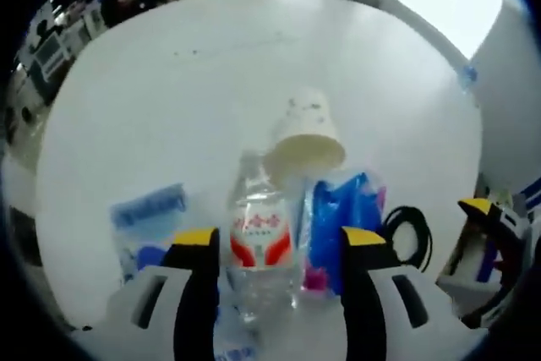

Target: Arrange the tabletop items into an orderly group along one side of the table until the central work area is clear of visible clutter.

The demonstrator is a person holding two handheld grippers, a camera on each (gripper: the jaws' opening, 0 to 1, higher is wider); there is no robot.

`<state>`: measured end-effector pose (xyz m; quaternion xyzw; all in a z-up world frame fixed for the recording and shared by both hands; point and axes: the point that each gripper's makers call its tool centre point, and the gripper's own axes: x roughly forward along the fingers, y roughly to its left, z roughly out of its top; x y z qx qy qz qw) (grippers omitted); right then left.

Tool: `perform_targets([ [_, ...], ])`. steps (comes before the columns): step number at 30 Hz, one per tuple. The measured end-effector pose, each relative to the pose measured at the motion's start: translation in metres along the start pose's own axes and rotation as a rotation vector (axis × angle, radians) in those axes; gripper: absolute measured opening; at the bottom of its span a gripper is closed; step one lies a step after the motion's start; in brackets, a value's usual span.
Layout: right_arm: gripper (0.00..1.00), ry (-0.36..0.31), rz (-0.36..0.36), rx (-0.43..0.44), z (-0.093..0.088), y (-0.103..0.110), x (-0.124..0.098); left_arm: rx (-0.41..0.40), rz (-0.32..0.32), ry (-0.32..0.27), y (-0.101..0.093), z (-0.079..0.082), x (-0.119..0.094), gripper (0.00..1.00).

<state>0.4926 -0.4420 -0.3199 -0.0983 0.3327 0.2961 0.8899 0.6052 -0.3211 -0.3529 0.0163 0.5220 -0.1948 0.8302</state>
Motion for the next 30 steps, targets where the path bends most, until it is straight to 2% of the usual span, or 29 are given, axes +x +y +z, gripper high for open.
perform_targets([
  [2,1.00,0.002,-0.005,0.005,0.000,-0.002,0.000,-0.027,-0.014,0.014,-0.001,-0.001,0.004,0.53],
  [7,0.99,0.003,-0.005,0.014,-0.001,-0.002,-0.001,-0.060,0.011,0.035,0.008,0.001,0.013,0.51],
  [10,0.99,0.005,-0.008,0.015,-0.002,-0.003,-0.002,-0.016,0.033,0.028,0.011,0.004,0.019,0.50],
  [13,0.99,0.007,-0.013,0.021,-0.003,-0.003,-0.002,-0.022,0.025,0.053,0.009,0.003,0.025,0.46],
  [16,0.99,0.000,-0.023,0.035,-0.001,-0.007,-0.003,-0.038,0.043,0.083,0.014,-0.001,0.030,0.43],
  [19,0.99,-0.013,-0.036,0.060,0.001,-0.012,-0.005,-0.037,0.032,0.117,0.014,-0.004,0.032,0.44],
  [24,0.99,-0.022,-0.047,0.075,0.002,-0.015,-0.007,-0.082,0.046,0.128,0.019,-0.003,0.036,0.42],
  [26,0.99,-0.020,-0.044,0.071,0.002,-0.013,-0.007,-0.093,0.043,0.163,0.019,-0.008,0.039,0.42],
  [29,0.99,-0.020,-0.044,0.070,0.002,-0.013,-0.007,-0.056,0.064,0.194,0.021,-0.011,0.042,0.39],
  [30,0.99,-0.021,-0.049,0.071,0.002,-0.014,-0.007,-0.058,0.062,0.183,0.020,-0.010,0.043,0.39],
])
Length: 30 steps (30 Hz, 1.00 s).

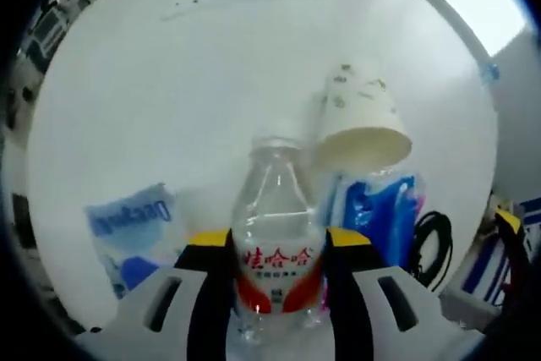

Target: Arrange the tabletop items into an orderly group along one side of the table until the central work area is clear of visible clutter.

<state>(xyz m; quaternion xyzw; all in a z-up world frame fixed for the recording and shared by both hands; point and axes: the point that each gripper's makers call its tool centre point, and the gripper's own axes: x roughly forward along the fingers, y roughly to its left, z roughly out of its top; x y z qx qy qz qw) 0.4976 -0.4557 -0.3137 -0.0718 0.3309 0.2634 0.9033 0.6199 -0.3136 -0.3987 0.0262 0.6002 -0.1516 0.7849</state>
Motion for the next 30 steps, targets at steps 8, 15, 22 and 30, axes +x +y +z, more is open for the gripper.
perform_targets([
  [8,0.99,0.002,-0.012,0.004,0.000,-0.003,-0.001,-0.028,-0.002,0.011,0.001,0.000,-0.002,0.39],
  [15,0.99,-0.011,-0.025,0.014,0.004,-0.007,-0.002,-0.003,-0.041,-0.027,-0.002,0.003,-0.005,0.37],
  [22,0.98,-0.015,-0.028,0.016,0.004,-0.007,-0.002,0.029,-0.059,-0.083,-0.005,0.007,-0.018,0.37],
  [30,0.99,-0.026,-0.032,0.008,0.007,-0.008,-0.002,0.002,-0.033,-0.342,0.001,0.015,-0.045,0.37],
])
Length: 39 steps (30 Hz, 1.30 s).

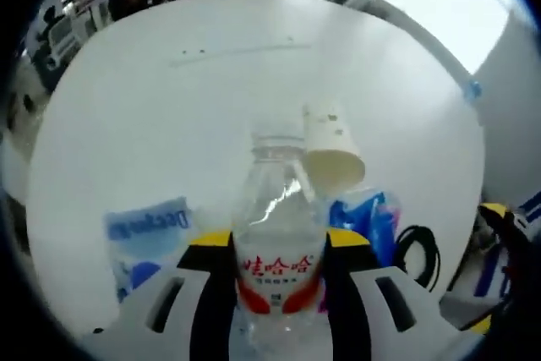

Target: Arrange the tabletop items into an orderly group along one side of the table until the central work area is clear of visible clutter.

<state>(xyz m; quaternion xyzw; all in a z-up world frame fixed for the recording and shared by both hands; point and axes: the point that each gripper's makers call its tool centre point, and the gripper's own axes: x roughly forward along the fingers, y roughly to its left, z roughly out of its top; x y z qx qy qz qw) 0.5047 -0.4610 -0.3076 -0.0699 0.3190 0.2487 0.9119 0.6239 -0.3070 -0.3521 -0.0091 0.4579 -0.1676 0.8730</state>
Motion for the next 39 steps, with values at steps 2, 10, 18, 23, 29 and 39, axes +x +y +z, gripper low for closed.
perform_targets([
  [2,0.99,0.006,-0.003,-0.003,-0.001,-0.001,0.000,-0.013,-0.004,-0.034,-0.001,-0.001,-0.006,0.37],
  [10,0.99,0.011,0.002,-0.010,-0.002,0.000,0.001,-0.020,0.043,-0.203,0.001,-0.002,-0.027,0.37],
  [18,0.99,-0.004,0.062,0.028,-0.001,0.010,0.002,0.023,0.064,-0.295,-0.003,-0.003,-0.038,0.37],
  [23,0.99,-0.001,0.065,0.025,-0.001,0.011,0.002,0.038,0.071,-0.326,-0.003,-0.005,-0.044,0.37],
  [29,0.99,0.005,0.070,0.009,-0.002,0.013,0.002,0.041,0.102,-0.379,-0.001,-0.002,-0.054,0.36],
  [39,0.99,0.007,0.070,0.007,-0.002,0.014,0.003,0.087,0.118,-0.545,-0.007,0.034,-0.089,0.36],
])
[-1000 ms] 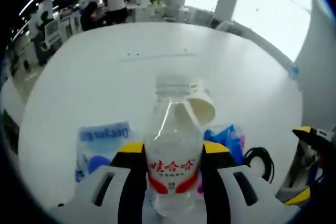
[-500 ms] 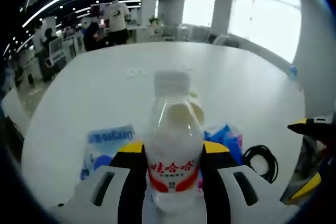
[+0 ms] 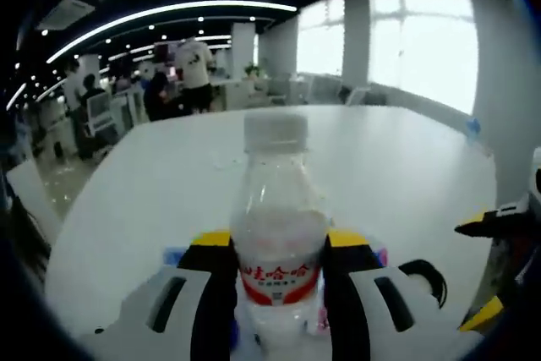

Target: Arrange the tabletop items into an orderly group along one side of the table until the central work area is clear of visible clutter.

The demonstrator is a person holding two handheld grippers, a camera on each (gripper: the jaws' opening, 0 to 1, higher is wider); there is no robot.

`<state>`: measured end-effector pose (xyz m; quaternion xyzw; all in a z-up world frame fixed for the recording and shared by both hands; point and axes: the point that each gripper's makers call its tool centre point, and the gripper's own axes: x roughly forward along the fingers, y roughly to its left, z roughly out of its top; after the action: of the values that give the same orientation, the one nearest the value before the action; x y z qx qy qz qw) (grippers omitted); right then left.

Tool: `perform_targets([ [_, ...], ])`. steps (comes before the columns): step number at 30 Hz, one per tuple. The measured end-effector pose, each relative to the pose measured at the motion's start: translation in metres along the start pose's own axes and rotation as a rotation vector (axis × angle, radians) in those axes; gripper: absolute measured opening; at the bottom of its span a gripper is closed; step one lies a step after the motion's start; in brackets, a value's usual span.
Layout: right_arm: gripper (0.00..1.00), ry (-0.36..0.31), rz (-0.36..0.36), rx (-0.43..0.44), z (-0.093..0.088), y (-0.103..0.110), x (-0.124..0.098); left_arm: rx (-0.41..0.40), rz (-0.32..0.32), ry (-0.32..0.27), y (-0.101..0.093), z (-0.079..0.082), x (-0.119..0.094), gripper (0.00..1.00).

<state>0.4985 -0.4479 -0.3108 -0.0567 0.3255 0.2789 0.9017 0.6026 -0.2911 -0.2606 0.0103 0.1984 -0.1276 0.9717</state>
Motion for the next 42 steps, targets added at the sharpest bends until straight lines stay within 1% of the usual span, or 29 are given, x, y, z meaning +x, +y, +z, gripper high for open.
perform_targets([
  [4,0.99,-0.001,0.001,-0.001,0.000,0.000,-0.001,0.003,0.009,-0.056,0.006,0.019,-0.006,0.36],
  [11,0.99,-0.021,0.021,0.023,0.004,0.003,-0.002,-0.021,0.031,-0.084,0.020,0.036,-0.014,0.36],
  [14,0.99,-0.015,0.029,0.026,0.002,0.005,-0.001,-0.013,0.048,-0.102,0.027,0.042,-0.016,0.36],
  [20,0.99,-0.013,0.030,0.030,0.002,0.004,-0.001,0.005,0.080,-0.119,0.045,0.053,-0.013,0.36],
  [24,0.99,-0.009,0.028,0.037,0.001,0.003,-0.001,-0.024,0.108,-0.136,0.062,0.061,-0.010,0.36],
  [27,0.99,-0.002,0.022,0.039,-0.001,0.001,-0.001,-0.026,0.108,-0.147,0.071,0.066,-0.007,0.37],
  [29,0.99,-0.003,0.040,0.072,-0.002,0.002,0.000,-0.054,0.112,-0.145,0.079,0.069,-0.004,0.37],
  [33,0.99,0.003,0.032,0.083,-0.004,-0.001,0.001,-0.047,0.128,-0.154,0.092,0.076,0.001,0.37],
  [39,0.99,0.017,0.017,0.102,-0.008,-0.006,0.002,-0.042,0.147,-0.155,0.109,0.080,0.009,0.37],
  [42,0.99,0.027,0.014,0.093,-0.010,-0.007,0.003,-0.037,0.156,-0.152,0.120,0.080,0.016,0.37],
])
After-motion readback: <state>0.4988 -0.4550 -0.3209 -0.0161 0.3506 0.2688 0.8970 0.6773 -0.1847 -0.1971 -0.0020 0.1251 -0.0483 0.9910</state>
